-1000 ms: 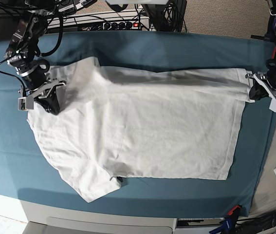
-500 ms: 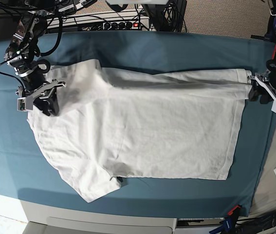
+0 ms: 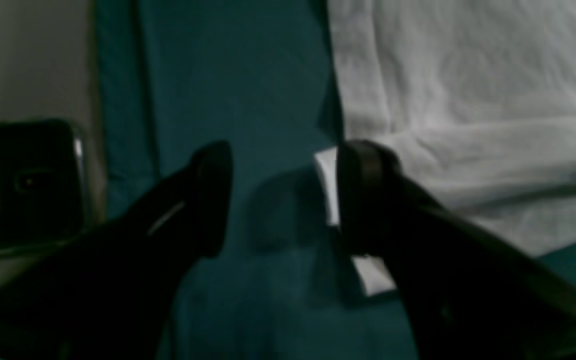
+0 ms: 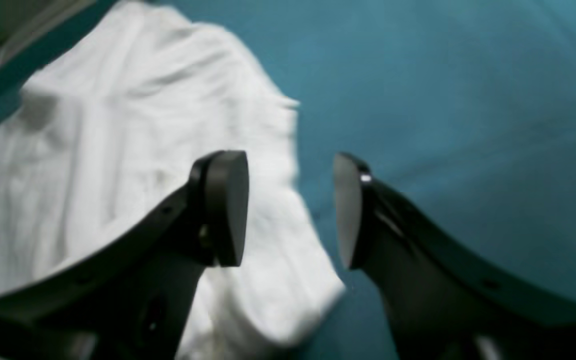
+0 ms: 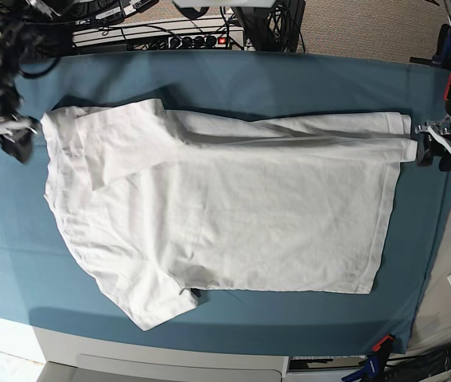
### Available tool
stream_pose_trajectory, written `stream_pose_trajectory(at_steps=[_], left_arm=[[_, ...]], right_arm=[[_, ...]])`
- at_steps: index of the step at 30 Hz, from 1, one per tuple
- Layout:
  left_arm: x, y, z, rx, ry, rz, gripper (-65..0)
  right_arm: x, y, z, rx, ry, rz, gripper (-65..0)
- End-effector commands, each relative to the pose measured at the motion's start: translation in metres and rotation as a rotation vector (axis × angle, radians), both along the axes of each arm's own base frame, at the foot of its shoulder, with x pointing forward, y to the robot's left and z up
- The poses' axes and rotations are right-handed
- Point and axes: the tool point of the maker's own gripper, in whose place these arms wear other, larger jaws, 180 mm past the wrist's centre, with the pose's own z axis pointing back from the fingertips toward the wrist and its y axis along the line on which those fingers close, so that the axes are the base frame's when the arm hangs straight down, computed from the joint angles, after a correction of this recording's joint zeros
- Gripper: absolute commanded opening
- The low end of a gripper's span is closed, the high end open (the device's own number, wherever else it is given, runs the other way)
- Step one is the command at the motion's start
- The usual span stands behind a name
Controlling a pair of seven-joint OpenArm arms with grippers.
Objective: Fold the T-shirt properly
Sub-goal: 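Regrasp the folded shirt edge with both grippers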
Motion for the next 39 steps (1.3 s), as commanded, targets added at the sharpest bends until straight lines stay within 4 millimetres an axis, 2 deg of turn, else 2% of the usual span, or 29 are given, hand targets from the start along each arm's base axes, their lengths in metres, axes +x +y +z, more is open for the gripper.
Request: stream_pose_trajectory(at_steps=[1,4,8,12,16,19,25,35,39], left_arm=[[0.008,0.004,0.015,0.010,-0.047,-0.006,-30.9],[0.009,0.003,0.016,-0.001,-0.051,-0.007,-30.9],[0.008,0.003,0.016,-0.002,-0.050,-0.007,-30.9],[0.008,0.003,0.015,-0.001,-0.043,-0.007,-30.9],[0.008,0.003,0.015,-0.001,-0.044,-0.007,-30.9],[0.008,0.003,0.015,-0.001,-0.044,-0.007,-30.8],[0.007,0.003,0.015,0.000,-0.041,-0.007,-30.9],[0.007,0.003,0.015,-0.001,-0.040,-0.007,-30.9],[0.007,0.003,0.014,-0.001,-0.039,-0.007,-30.9]], right_arm=[[-0.005,-0.006,0.011,-0.016,-0.024,-0.003,-37.1],[-0.028,-0.004,-0.008,0.034,0.035,-0.024,-37.1],[-0.051,0.010,-0.044,0.181,0.066,-0.066,-37.1],[-0.058,0.029,-0.070,0.339,0.045,-0.074,-37.1],[-0.058,0.035,-0.082,0.396,0.039,-0.068,-37.1],[-0.050,0.039,-0.080,0.418,0.006,-0.048,-37.1],[-0.039,0.055,-0.063,0.433,-0.078,0.067,-37.1],[-0.036,0.052,-0.058,0.422,-0.107,0.061,-37.1],[-0.029,0.054,-0.053,0.406,-0.132,0.087,-37.1]])
